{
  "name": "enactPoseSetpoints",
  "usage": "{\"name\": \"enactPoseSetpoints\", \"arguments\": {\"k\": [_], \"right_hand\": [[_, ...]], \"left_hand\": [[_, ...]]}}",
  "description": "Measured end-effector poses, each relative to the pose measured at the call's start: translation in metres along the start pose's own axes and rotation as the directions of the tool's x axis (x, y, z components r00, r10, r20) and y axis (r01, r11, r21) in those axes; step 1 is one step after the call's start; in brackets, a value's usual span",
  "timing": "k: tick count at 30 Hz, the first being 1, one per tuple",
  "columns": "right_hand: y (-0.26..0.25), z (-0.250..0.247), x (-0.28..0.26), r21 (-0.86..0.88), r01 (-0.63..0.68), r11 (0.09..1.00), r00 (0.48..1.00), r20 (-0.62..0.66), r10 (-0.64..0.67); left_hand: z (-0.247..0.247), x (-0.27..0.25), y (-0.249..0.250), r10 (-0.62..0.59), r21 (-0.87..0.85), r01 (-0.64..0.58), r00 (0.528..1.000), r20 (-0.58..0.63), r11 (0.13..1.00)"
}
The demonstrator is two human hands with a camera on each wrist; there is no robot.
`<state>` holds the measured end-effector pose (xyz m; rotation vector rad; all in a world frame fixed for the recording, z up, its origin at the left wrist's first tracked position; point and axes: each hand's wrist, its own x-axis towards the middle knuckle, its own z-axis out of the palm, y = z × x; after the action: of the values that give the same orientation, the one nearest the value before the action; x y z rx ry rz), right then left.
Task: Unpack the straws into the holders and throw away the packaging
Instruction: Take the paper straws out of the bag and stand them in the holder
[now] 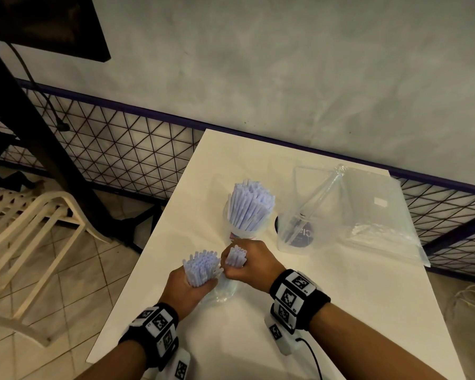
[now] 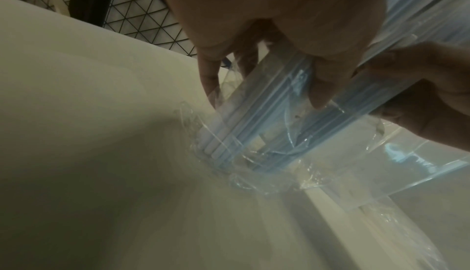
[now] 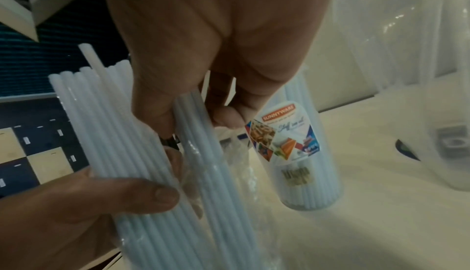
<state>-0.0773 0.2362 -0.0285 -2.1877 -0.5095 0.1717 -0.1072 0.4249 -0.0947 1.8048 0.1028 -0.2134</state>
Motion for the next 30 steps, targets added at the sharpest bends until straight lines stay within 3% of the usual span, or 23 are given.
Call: {"name": "enactPoseSetpoints", "arguments": {"k": [4, 11, 18, 21, 26, 30], "right_hand": [[-0.003, 0.000, 0.003, -0.091, 0.072, 0.993, 0.997, 0.046, -0.068], [-0.031, -0.046, 0.010, -0.014, 0.007, 1.000, 1.000, -0.012, -0.007], [-0.074, -0.132, 0.020, 0.098, -0.068, 0.993, 0.972, -0.216, 0.088], [-0.074, -0.152, 0.029, 0.029, -0.065, 0.997, 0.960, -0.272, 0.070], [-0.055, -0.155, 0.042, -0.046, -0.108, 0.993, 0.949, -0.301, 0.090], [-0.032, -0.134, 0.050, -0.089, -0.193, 0.977, 0.956, -0.240, 0.167]], "left_hand": [[-0.002, 0.001, -0.001, -0.017, -0.009, 0.017, 1.000, 0.000, 1.000], [-0.001, 0.000, -0.001, -0.042, -0.013, 0.042, 0.999, -0.011, 0.999], [-0.002, 0.001, -0.003, -0.063, -0.012, 0.063, 0.998, -0.022, 0.998], [-0.001, 0.001, -0.003, -0.063, 0.014, 0.064, 0.998, -0.027, 0.998], [-0.001, 0.001, -0.004, -0.079, 0.029, 0.080, 0.996, -0.031, 0.996], [-0.001, 0.002, -0.005, -0.079, 0.029, 0.080, 0.996, -0.035, 0.996]]}}
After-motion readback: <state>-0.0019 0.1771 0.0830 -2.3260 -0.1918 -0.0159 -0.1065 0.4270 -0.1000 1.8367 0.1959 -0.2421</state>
